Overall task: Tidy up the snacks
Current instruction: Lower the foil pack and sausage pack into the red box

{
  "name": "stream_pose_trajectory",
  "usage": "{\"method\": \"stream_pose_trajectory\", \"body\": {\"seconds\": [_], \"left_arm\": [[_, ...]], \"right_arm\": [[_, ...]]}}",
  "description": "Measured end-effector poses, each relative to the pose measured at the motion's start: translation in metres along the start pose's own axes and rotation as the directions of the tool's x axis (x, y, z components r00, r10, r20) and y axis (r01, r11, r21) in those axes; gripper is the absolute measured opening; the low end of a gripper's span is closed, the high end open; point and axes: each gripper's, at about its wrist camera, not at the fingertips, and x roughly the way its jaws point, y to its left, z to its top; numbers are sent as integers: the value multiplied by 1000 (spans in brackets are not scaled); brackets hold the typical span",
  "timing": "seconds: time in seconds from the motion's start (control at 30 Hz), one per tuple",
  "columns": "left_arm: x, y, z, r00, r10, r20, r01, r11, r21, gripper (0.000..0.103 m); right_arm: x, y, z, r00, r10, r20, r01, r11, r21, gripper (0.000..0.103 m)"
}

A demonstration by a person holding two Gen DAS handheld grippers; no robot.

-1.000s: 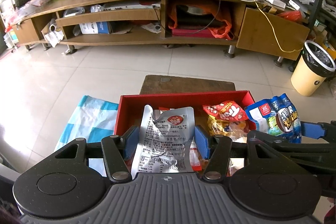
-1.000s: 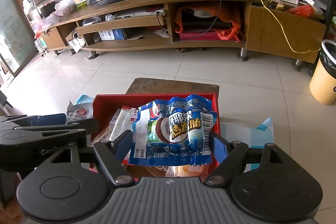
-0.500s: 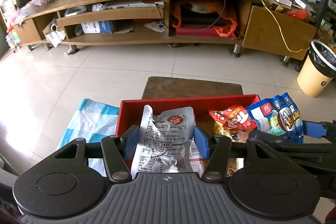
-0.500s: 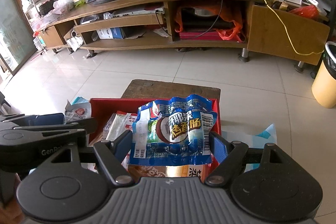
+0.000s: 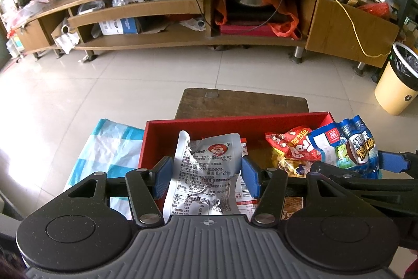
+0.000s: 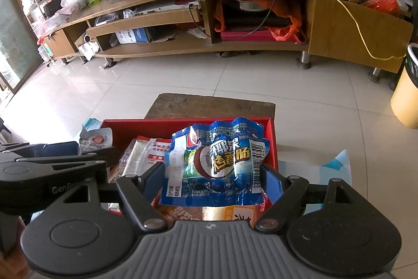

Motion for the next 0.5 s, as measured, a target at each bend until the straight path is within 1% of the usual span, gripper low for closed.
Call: {"method": "stream_pose_trajectory", "body": {"seconds": [0.5], "left_arm": [[20, -5, -5, 999, 23, -46, -22, 1000, 17, 63]], "right_arm": [[23, -3, -3, 999, -16, -50, 16, 1000, -6, 75]]}}
